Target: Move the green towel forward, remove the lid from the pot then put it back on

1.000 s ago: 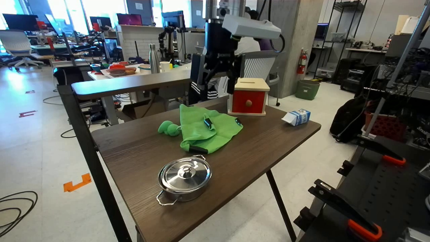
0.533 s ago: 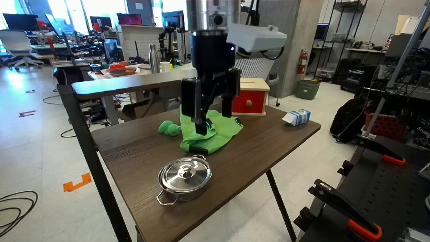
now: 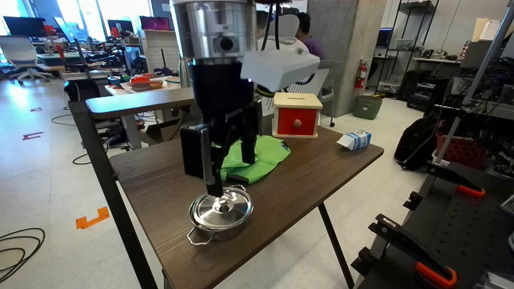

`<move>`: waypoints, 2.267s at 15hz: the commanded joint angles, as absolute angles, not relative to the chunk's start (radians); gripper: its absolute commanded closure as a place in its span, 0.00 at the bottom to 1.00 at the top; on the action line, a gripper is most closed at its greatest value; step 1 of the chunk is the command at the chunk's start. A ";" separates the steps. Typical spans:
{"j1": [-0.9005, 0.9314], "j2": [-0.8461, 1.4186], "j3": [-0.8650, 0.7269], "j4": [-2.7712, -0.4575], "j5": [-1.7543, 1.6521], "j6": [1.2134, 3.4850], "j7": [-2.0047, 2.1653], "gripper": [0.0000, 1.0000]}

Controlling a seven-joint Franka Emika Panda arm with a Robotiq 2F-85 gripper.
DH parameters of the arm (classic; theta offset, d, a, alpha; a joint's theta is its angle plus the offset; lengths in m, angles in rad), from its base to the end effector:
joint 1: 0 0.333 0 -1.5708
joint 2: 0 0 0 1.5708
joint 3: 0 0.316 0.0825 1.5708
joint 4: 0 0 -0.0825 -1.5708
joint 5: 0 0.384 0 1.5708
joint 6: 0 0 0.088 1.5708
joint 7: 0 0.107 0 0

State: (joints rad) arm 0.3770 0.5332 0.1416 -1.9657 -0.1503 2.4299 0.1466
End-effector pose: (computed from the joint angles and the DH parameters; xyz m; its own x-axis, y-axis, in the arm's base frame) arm 0.5301 0.2997 0.1955 0.8897 0.4529 -0.0579 0.4550 -0.8901 0.0279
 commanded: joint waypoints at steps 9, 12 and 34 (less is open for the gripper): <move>0.391 0.700 0.143 -1.812 -0.160 2.394 0.130 0.00; 0.394 0.724 0.143 -1.791 -0.162 2.407 0.125 0.32; 0.303 0.492 0.159 -1.966 -0.122 2.439 0.075 0.95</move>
State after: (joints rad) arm 0.3456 0.6158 0.1465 -1.8443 -0.1449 2.4274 0.1129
